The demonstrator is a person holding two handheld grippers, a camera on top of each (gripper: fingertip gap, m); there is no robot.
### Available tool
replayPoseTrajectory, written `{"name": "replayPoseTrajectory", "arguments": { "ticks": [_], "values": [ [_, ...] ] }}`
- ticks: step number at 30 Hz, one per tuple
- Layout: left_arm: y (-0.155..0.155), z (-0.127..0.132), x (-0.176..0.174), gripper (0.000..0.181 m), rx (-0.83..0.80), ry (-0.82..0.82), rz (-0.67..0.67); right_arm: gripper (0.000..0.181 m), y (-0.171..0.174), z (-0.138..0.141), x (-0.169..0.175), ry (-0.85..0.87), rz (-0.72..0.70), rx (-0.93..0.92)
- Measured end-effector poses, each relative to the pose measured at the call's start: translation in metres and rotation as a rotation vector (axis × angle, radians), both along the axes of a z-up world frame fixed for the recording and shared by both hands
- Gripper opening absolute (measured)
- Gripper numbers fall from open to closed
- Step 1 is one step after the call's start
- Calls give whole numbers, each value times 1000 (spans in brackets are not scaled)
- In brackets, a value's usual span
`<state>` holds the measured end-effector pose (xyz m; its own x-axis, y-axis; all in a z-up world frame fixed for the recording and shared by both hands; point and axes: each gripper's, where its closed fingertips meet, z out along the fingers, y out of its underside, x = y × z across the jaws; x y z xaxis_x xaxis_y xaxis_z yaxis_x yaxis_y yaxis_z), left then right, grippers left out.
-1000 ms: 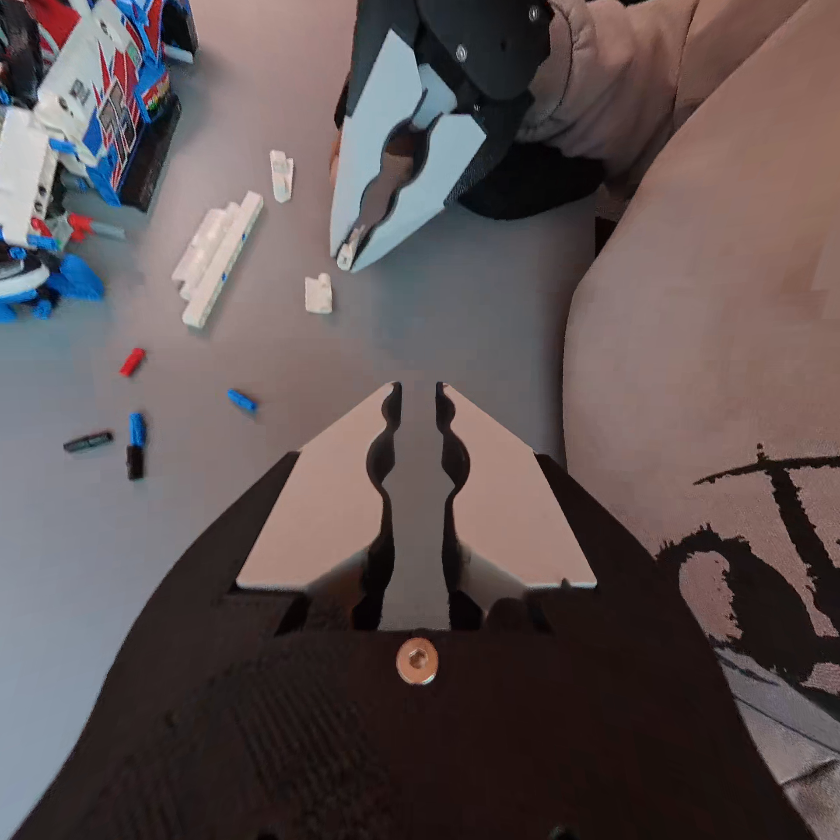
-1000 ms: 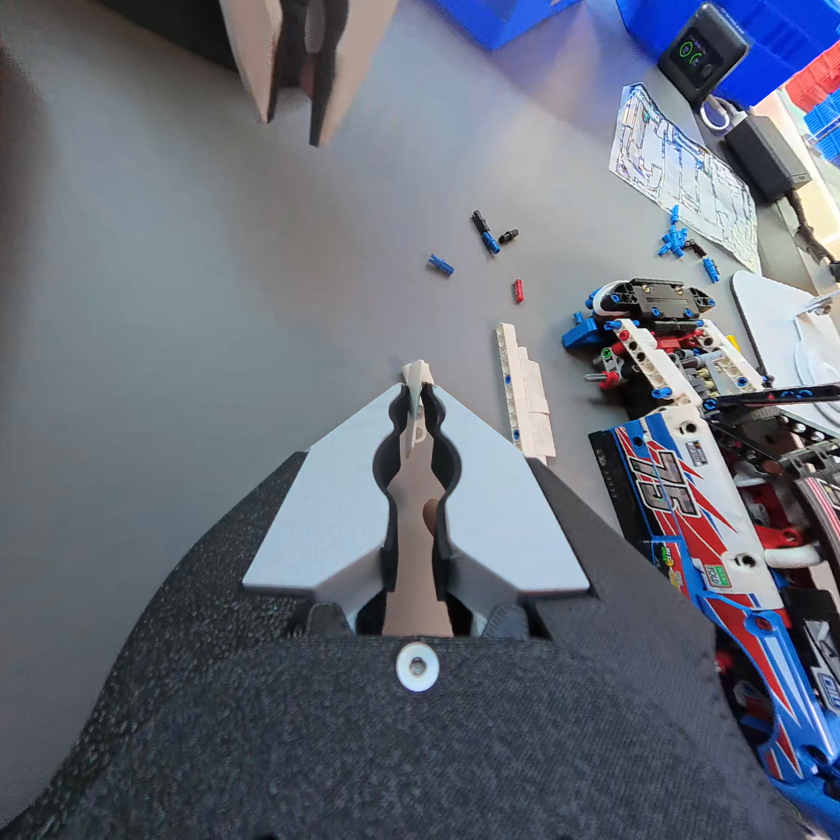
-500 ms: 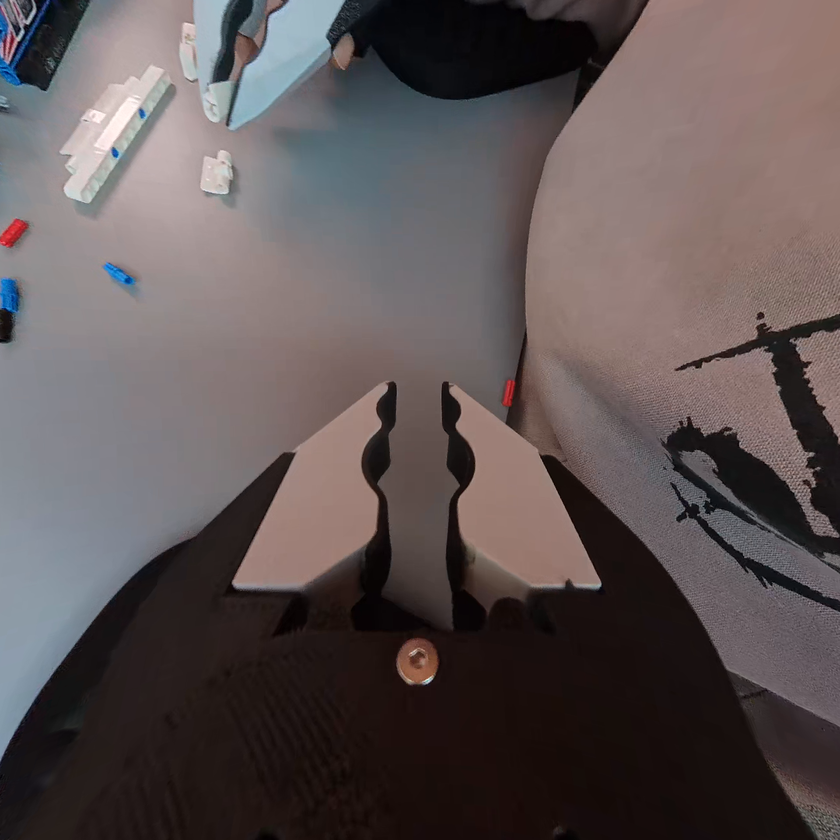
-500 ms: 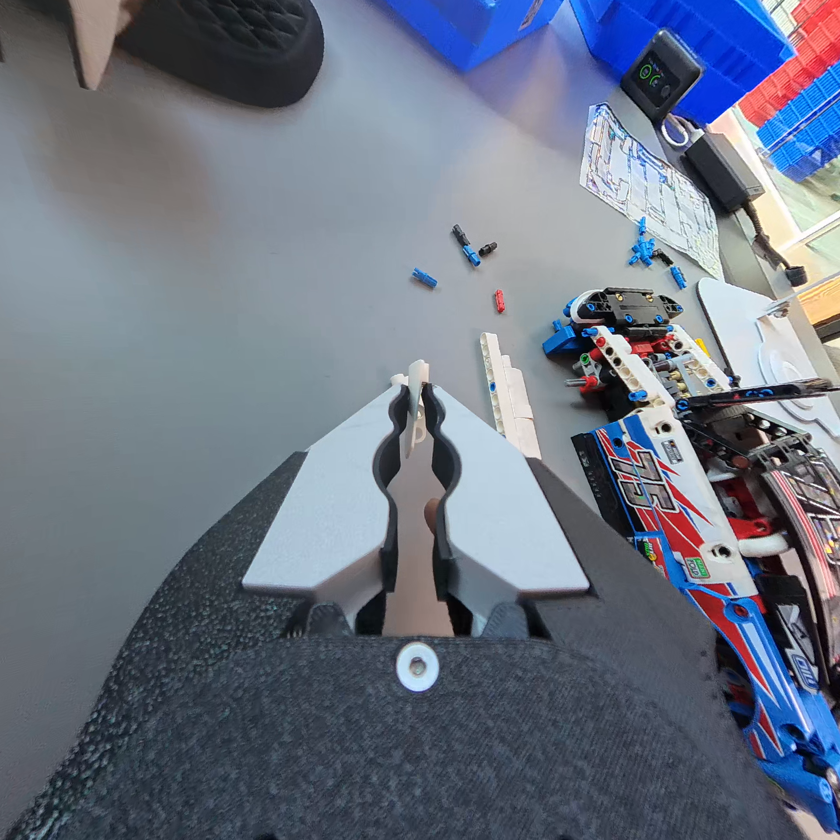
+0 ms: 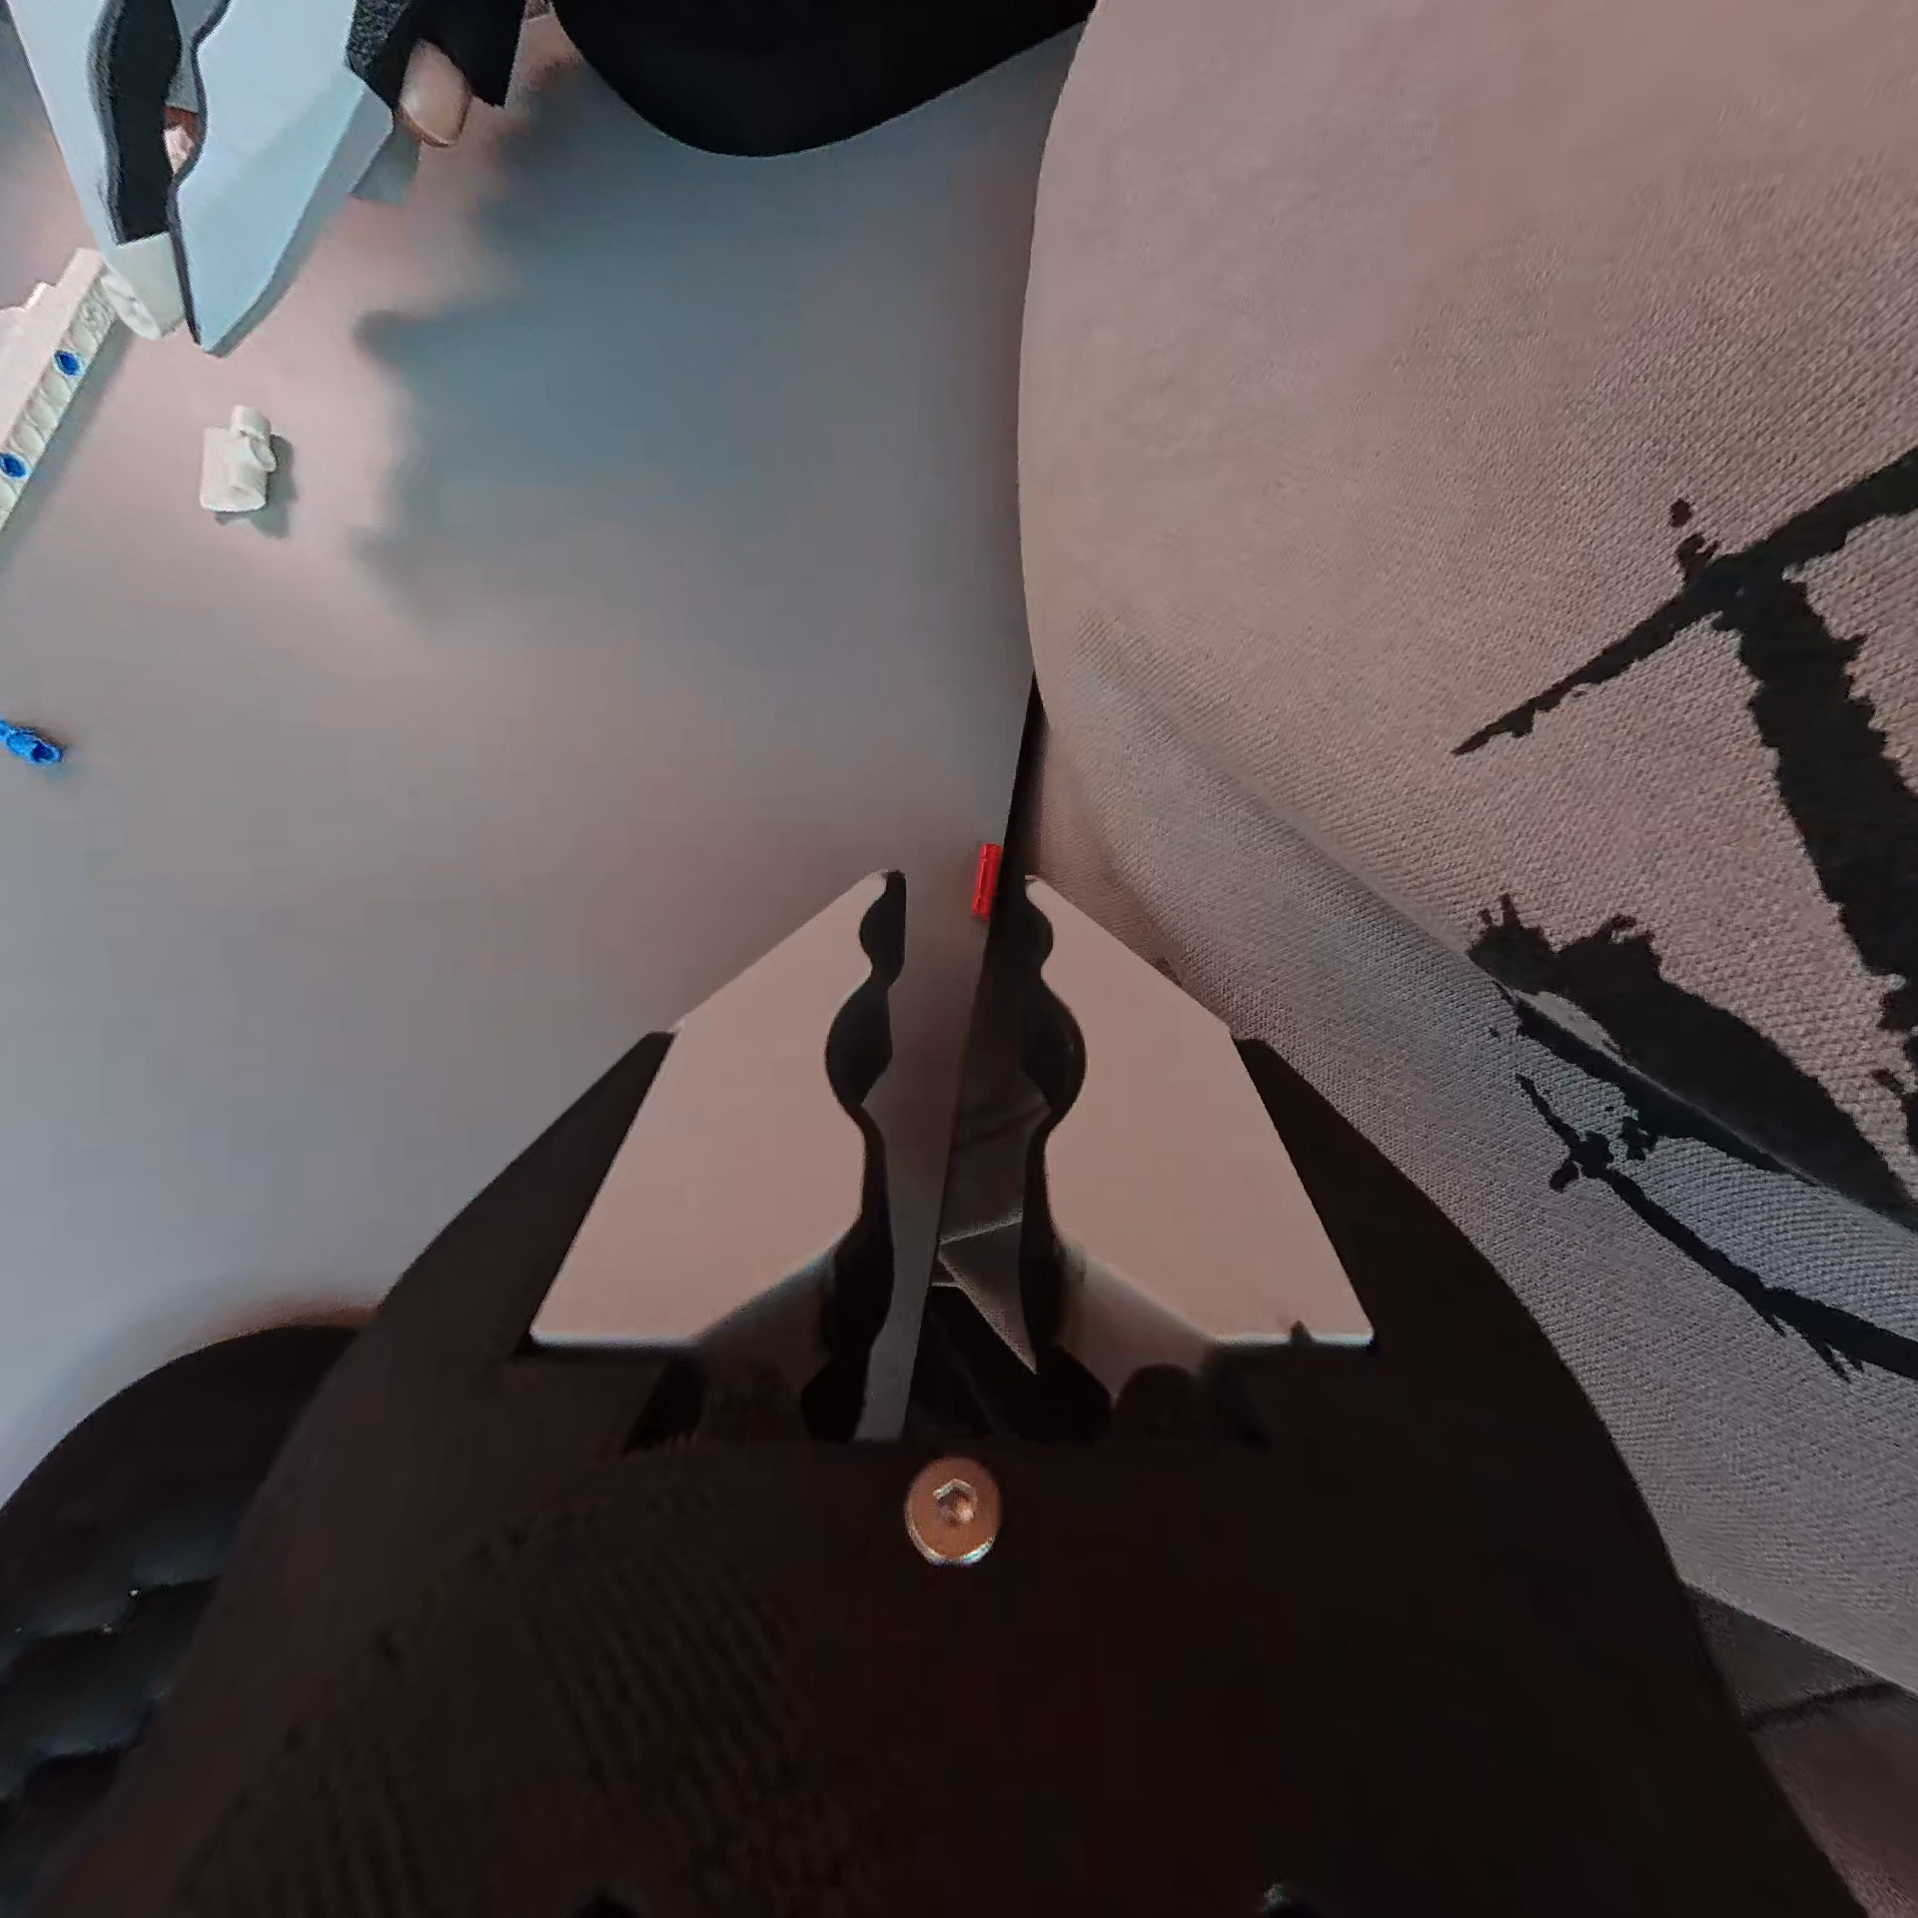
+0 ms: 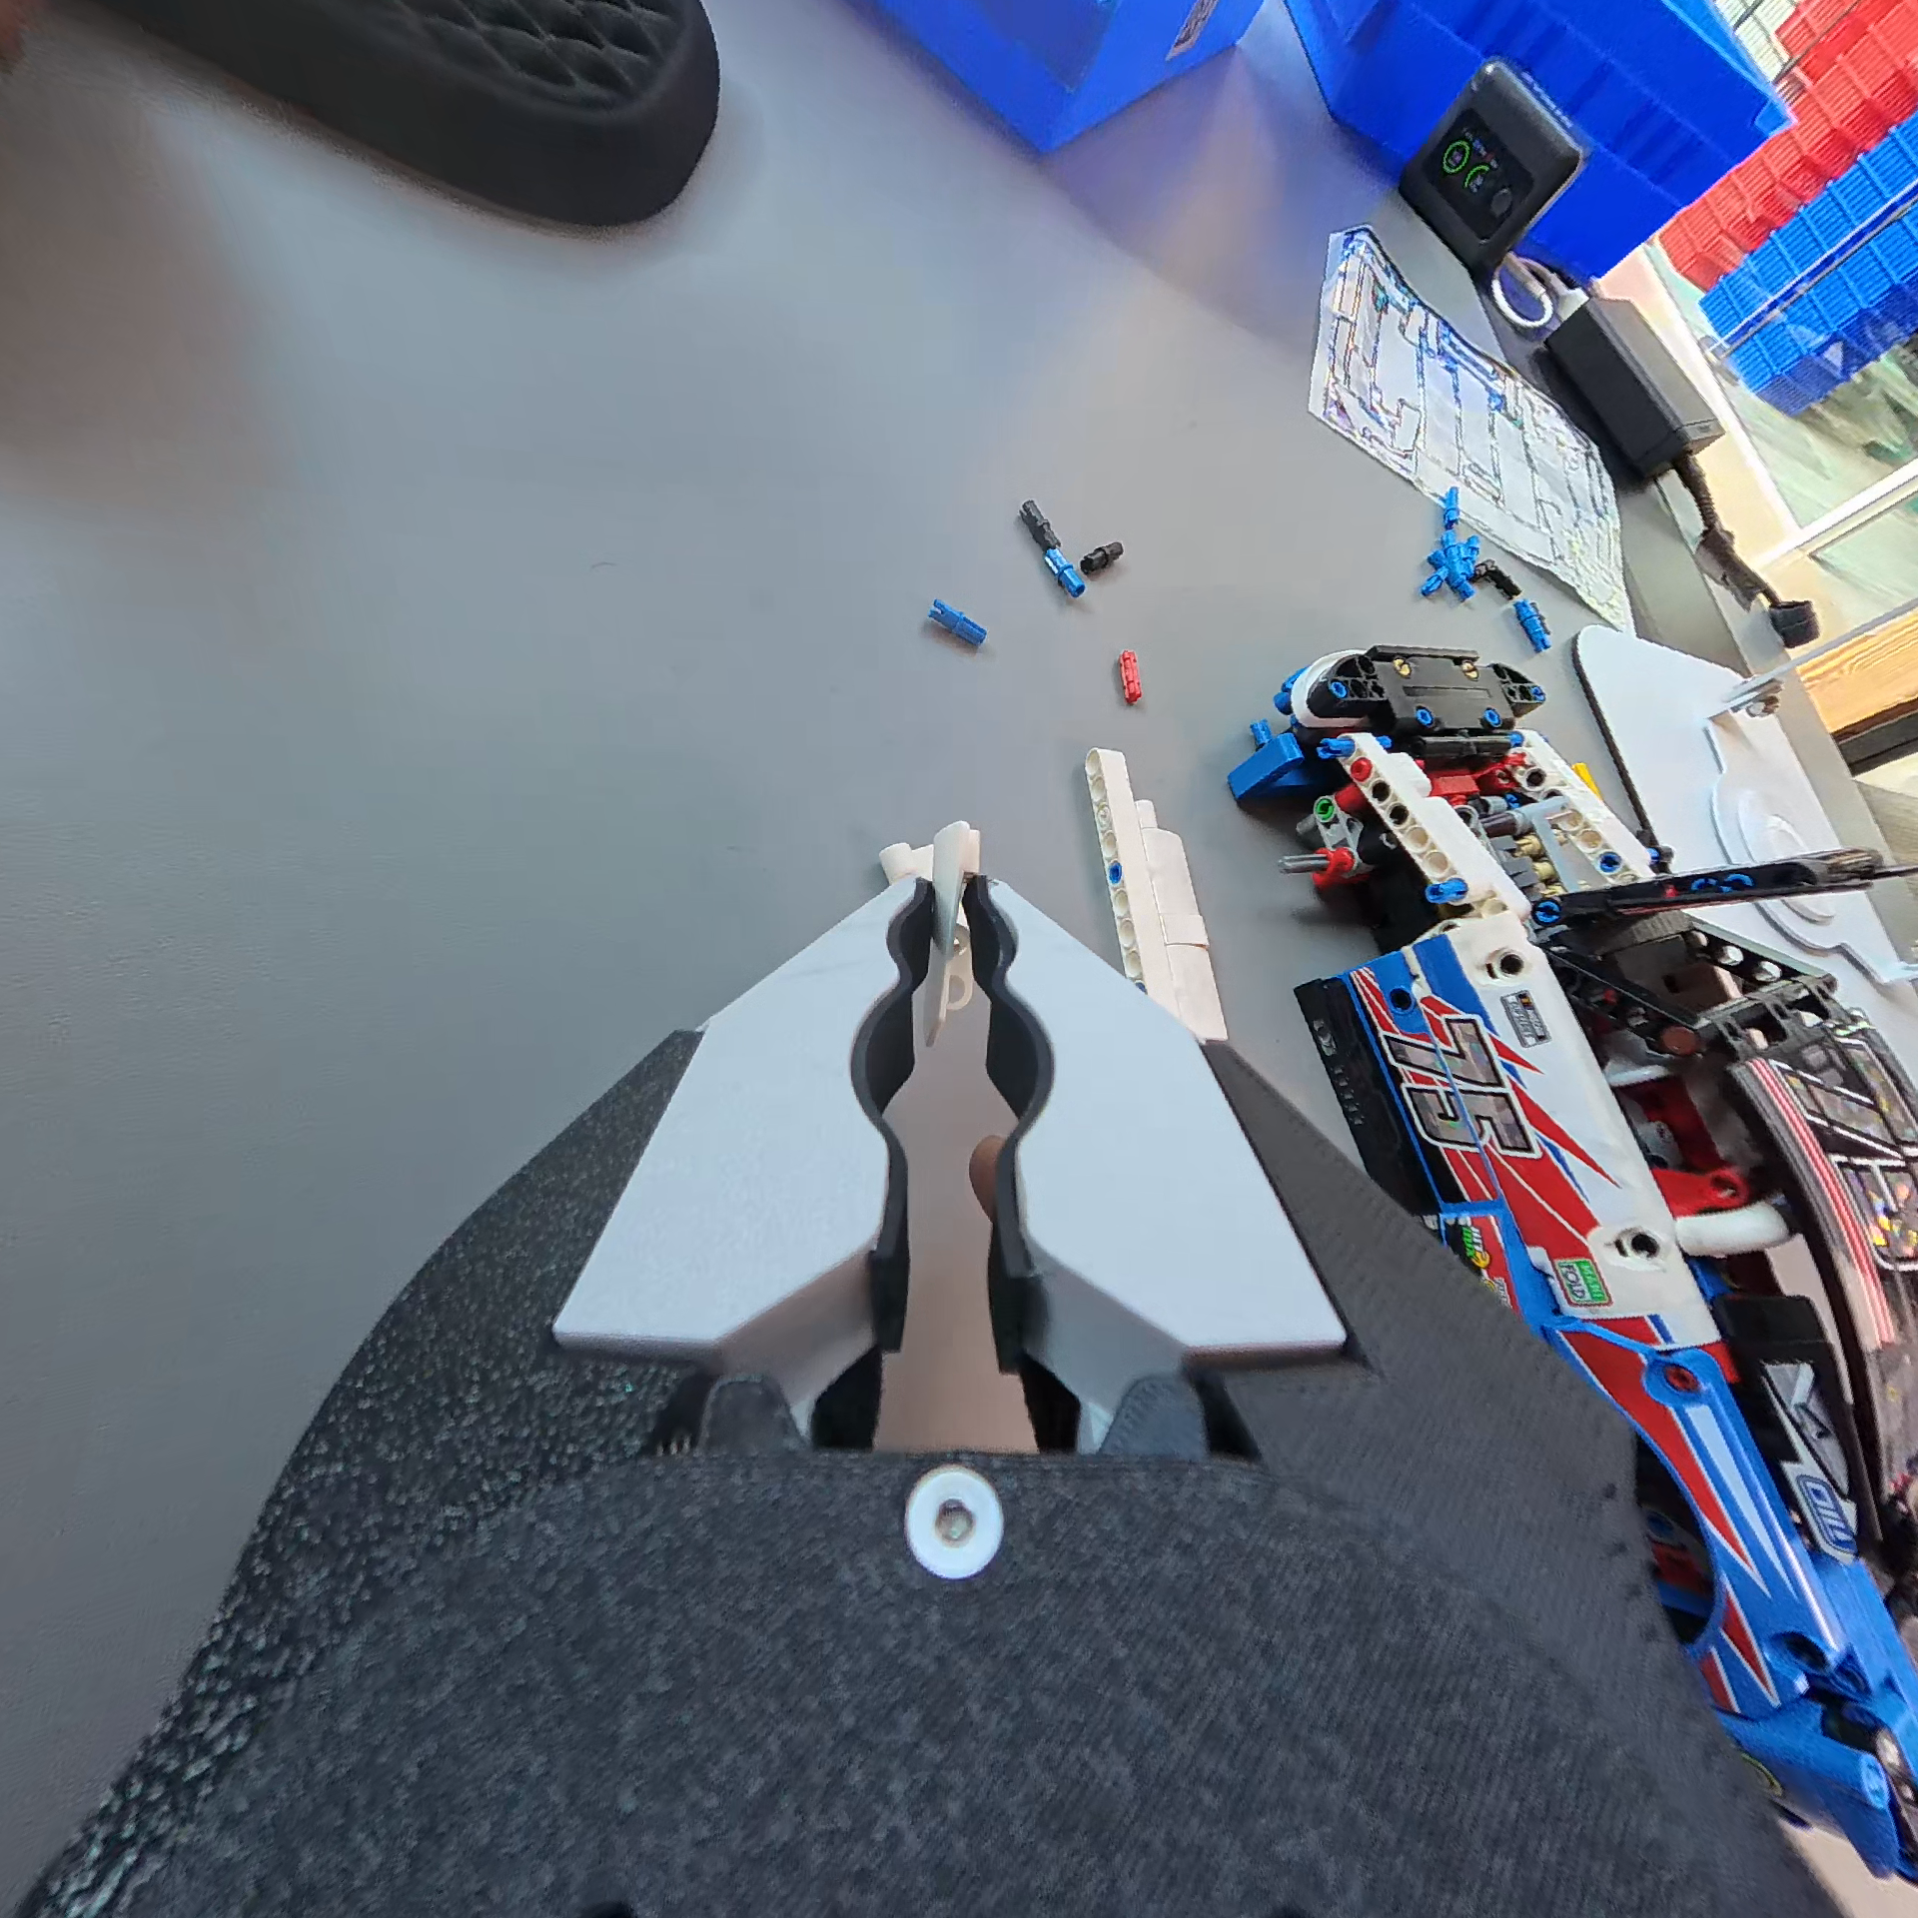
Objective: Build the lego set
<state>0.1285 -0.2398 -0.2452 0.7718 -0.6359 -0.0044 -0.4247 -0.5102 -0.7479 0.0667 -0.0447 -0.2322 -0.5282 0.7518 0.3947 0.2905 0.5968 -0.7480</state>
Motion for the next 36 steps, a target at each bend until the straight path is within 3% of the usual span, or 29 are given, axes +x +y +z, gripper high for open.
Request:
{"name": "replayPoseTrajectory", "arguments": {
  "ticks": [9,17,21,28,36],
  "values": [
    [3,-15,2,11,-46,114,-44,5,1,0,1,-3,-2,3],
    [4,-13,10,1,-70,73,-76,5,3,0,2,-5,-4,3],
    [11,-10,1,1,-103,0,-1,5,2,3,3,7,9,-13],
    [81,17,-40,1,-78,-218,178,4,-24,20,12,79,154,-101],
    [157,26,-55,1,-80,-320,46,4,-19,20,11,128,167,-33]
  ]
}}
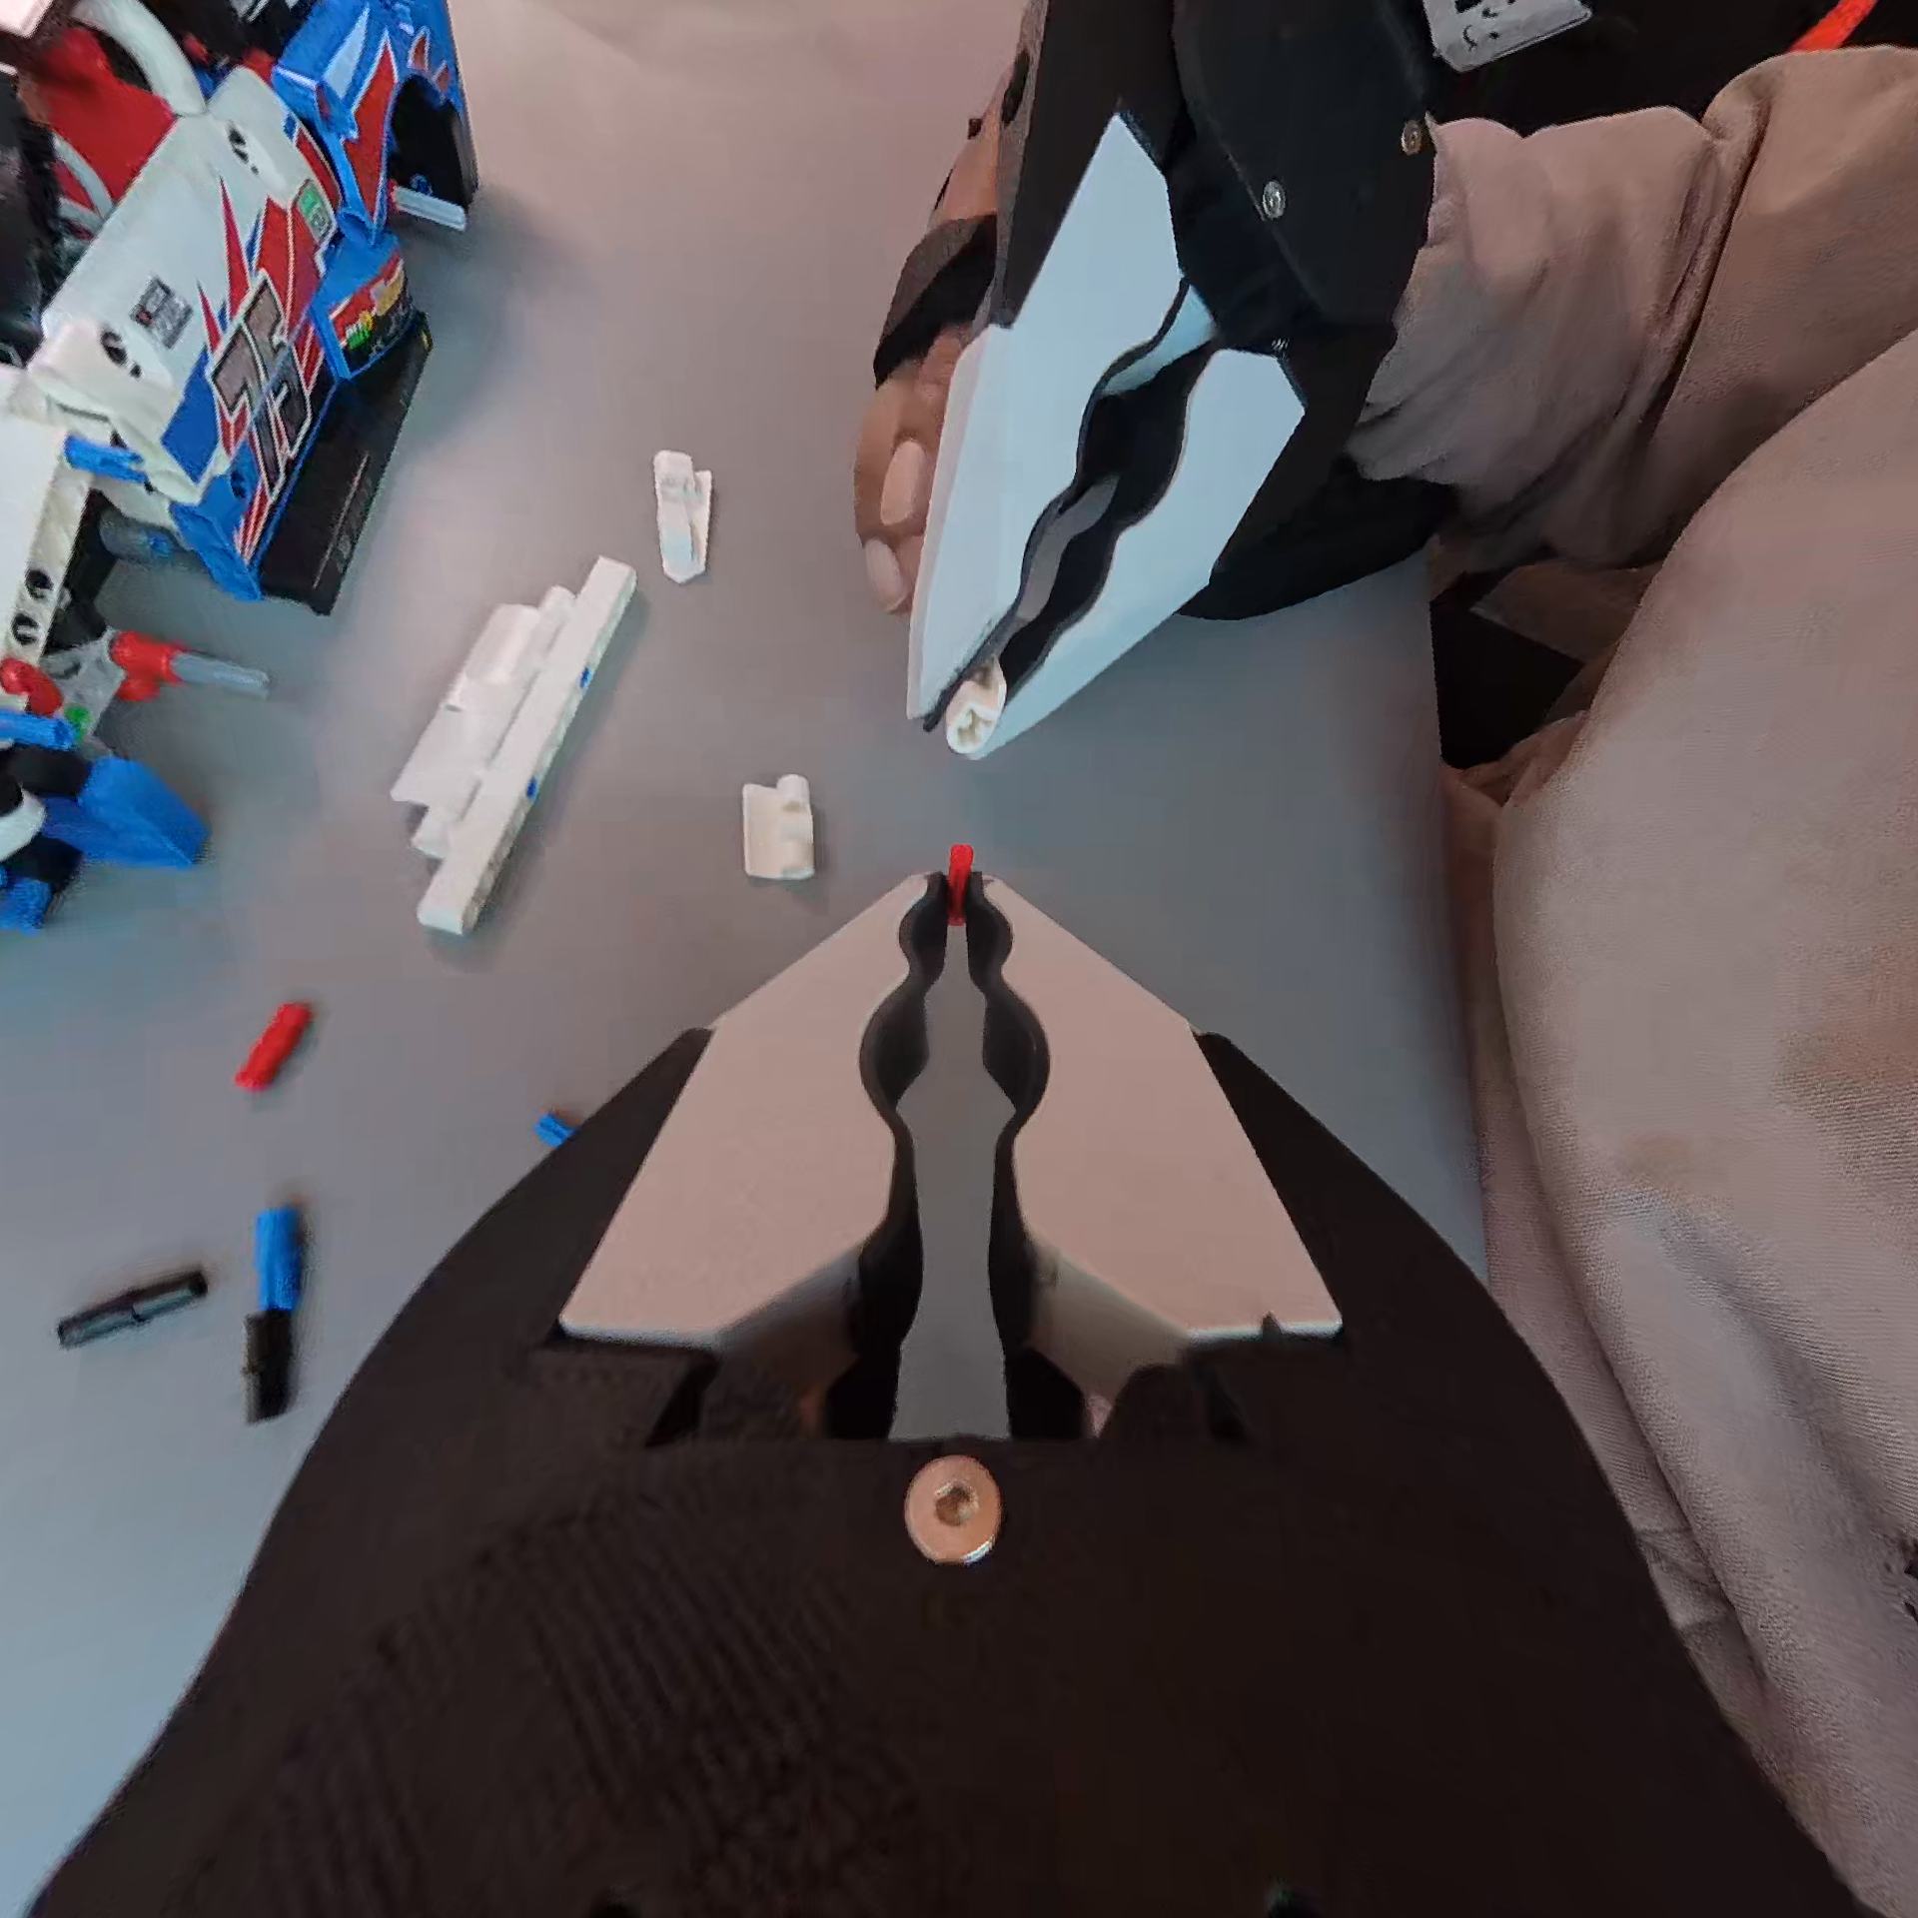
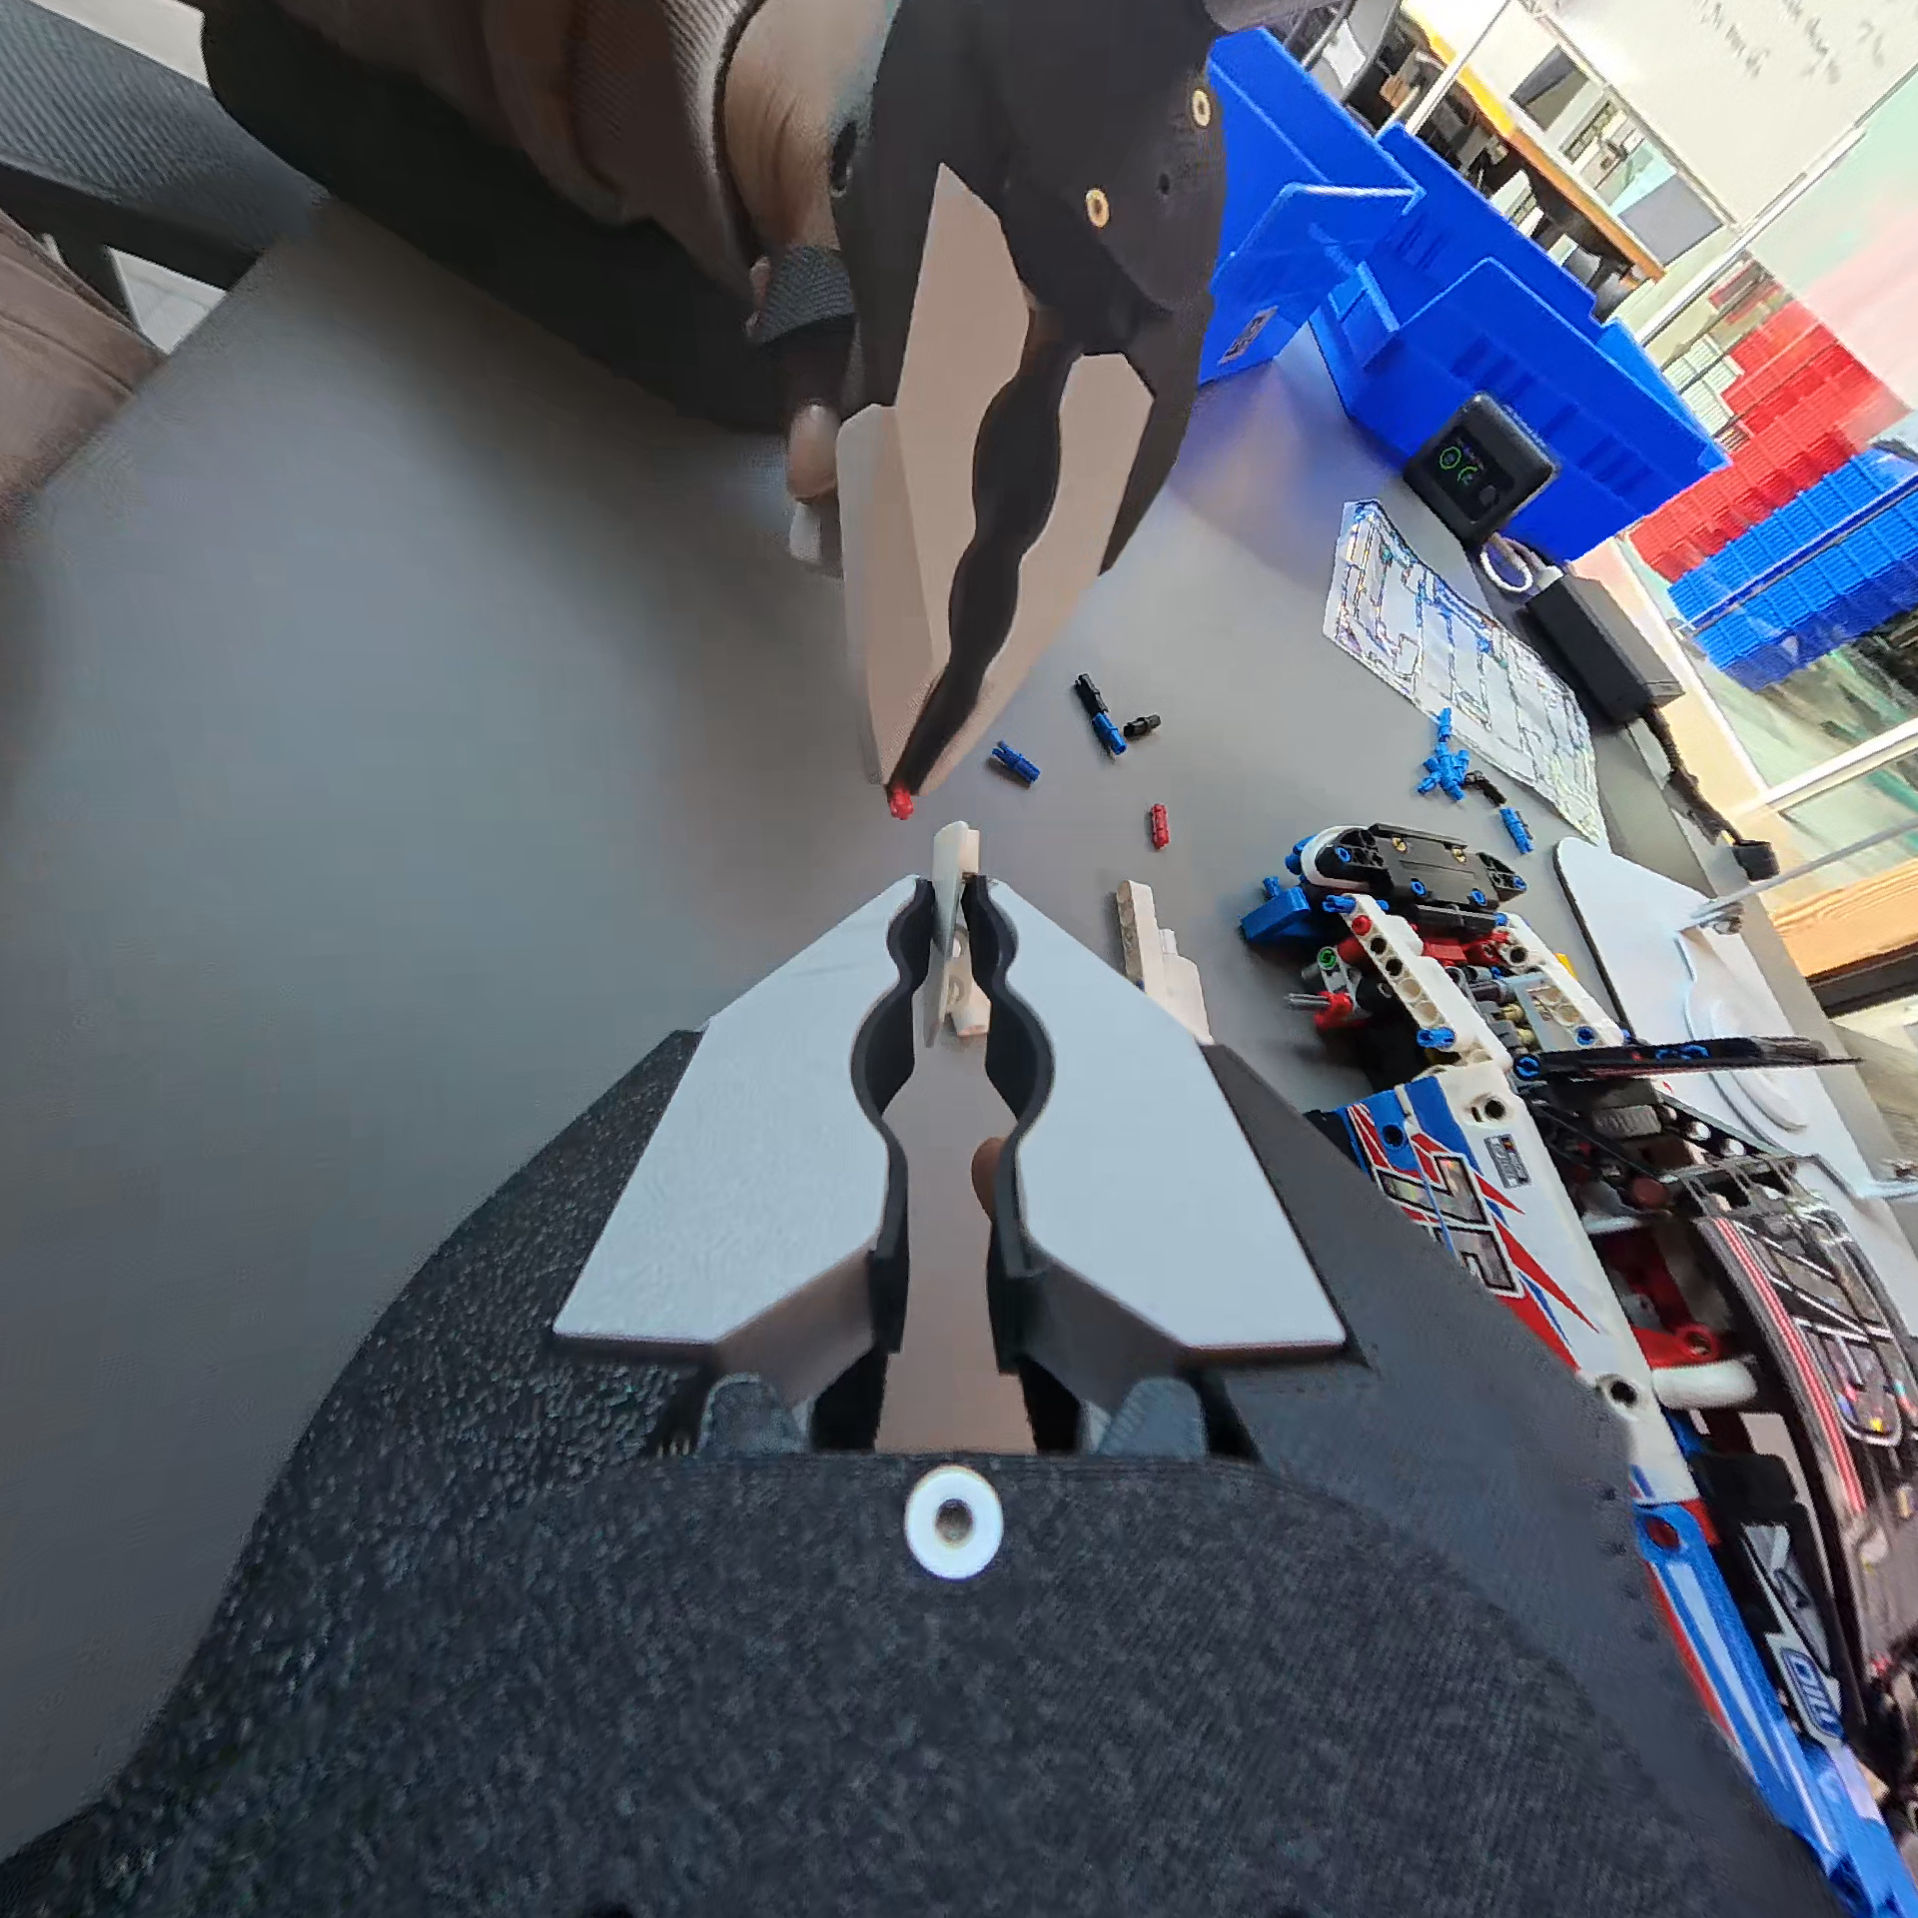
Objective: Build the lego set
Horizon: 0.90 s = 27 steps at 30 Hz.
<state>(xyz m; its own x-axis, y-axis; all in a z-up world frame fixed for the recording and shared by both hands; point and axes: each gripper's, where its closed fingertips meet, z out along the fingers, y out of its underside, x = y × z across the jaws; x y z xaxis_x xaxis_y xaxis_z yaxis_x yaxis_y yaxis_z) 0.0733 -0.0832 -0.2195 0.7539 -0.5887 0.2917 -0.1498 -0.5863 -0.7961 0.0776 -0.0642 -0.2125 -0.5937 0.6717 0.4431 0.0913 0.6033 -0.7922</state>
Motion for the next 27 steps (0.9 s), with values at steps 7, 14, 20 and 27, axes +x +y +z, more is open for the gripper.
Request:
{"name": "replayPoseTrajectory", "arguments": {
  "ticks": [7,14,20,27],
  "values": [
    [20,-9,-3,1,-39,-32,-59,5,10,-19,-5,-83,-27,81],
    [24,-17,-2,1,-94,-55,-53,4,12,-35,-9,-131,-41,201],
    [24,-22,-4,1,-121,-32,-29,4,12,-38,-10,-138,-44,210],
    [22,-26,-4,1,-158,38,-8,4,10,-40,-10,-124,-38,251]
  ]
}}
